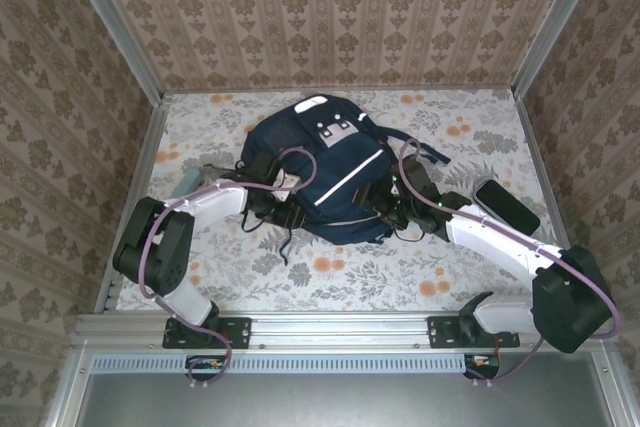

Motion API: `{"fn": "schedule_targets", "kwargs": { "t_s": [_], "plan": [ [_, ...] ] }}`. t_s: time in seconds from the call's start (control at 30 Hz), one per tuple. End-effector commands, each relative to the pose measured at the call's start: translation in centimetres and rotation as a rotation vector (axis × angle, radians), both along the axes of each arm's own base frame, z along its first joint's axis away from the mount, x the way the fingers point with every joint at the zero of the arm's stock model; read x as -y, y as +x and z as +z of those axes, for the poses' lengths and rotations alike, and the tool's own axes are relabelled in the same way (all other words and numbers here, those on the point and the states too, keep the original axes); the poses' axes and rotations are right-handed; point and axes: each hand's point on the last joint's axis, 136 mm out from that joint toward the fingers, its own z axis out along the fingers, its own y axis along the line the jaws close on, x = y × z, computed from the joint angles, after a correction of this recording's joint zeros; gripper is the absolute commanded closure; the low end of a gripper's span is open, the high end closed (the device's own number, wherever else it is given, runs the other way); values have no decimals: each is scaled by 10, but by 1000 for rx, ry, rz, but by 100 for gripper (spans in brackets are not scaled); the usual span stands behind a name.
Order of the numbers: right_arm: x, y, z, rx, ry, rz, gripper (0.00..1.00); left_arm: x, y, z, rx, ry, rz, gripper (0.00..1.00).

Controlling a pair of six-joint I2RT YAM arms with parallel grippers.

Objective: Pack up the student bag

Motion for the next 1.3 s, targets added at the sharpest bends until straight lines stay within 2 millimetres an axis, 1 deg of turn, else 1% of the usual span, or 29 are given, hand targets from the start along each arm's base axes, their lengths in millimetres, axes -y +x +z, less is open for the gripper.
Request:
{"fn": "schedule_targets", "kwargs": {
  "t_s": [0.0,0.1,0.3,0.43,0.63,0.77,0.87,1.0,1.03,1.07,1.1,1.17,1.27],
  "plan": [
    [-2,4,3,11,-1,-16,24,6,7,5,9,-15,-25,55],
    [-3,4,1,6,-6,-13,24,6,5,9,10,-23,-24,62],
    [-6,4,-1,1,-10,-8,25,6,2,25,38,-55,-11,77],
    [-7,4,-3,-1,-14,-5,25,5,0,30,45,-60,-4,85],
    [-8,3,-8,-11,-28,1,25,3,-3,36,40,-60,9,89],
    [-7,0,-12,-25,-57,5,25,5,-7,38,24,-61,16,93],
    [-5,-5,-21,-42,-99,12,26,13,-15,39,8,-81,9,95],
    [-6,-10,-40,-75,-112,12,26,26,-33,42,-4,-101,-16,97],
    [-6,-9,-42,-73,-105,7,27,29,-38,43,-3,-106,-25,97],
    [-7,-10,-52,-94,-113,3,28,31,-40,44,3,-109,-23,97],
    [-8,-10,-57,-102,-111,0,28,35,-43,46,7,-119,-24,97],
    [-12,-10,-64,-105,-97,-8,30,46,-49,49,7,-148,-29,98],
    [-21,-11,-70,-106,-62,-18,32,67,-56,55,23,-183,-54,98]
  ]
}}
